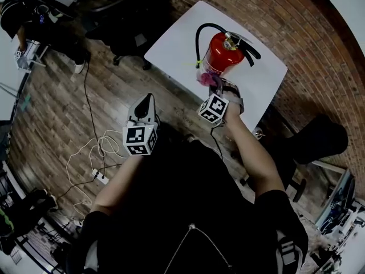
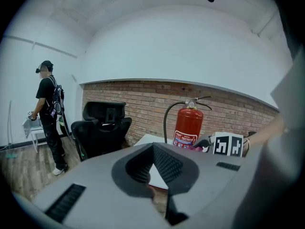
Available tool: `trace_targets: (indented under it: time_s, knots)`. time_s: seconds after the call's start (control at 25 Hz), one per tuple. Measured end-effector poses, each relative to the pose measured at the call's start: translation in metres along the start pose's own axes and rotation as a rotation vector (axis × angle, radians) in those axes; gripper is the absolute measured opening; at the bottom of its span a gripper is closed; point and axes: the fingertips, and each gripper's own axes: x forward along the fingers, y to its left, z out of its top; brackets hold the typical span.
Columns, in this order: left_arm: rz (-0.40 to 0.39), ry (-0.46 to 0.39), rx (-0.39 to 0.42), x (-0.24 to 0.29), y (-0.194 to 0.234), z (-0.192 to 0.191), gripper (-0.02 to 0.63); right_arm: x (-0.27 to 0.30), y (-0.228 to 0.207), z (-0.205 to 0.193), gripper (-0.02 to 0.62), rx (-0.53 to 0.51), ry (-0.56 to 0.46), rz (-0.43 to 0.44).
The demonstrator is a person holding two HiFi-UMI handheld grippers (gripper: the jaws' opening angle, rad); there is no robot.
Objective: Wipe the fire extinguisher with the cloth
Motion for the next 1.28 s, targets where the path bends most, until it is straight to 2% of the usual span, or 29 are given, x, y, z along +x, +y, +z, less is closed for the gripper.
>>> trace_targets:
  time_s: [0.24,0.56,1.28]
  knots:
    - [-0.096,-0.030,0.048,0.021,0.006,0.028,0.031,-0.029,-0.028,0.003,0.106,0.004,0.023,-0.064]
    - [-0.177,-0.019,0.068,0.043,0.032,0.045,0.031,-0.060,-0.058,0.016,0.106,-0.001,0.058,-0.135]
    - [-0.341,0.014,0.096,0.085,0.044,0.052,0.031,-0.112,-0.111,0.041,0.106,-0.013,0.125,-0.277]
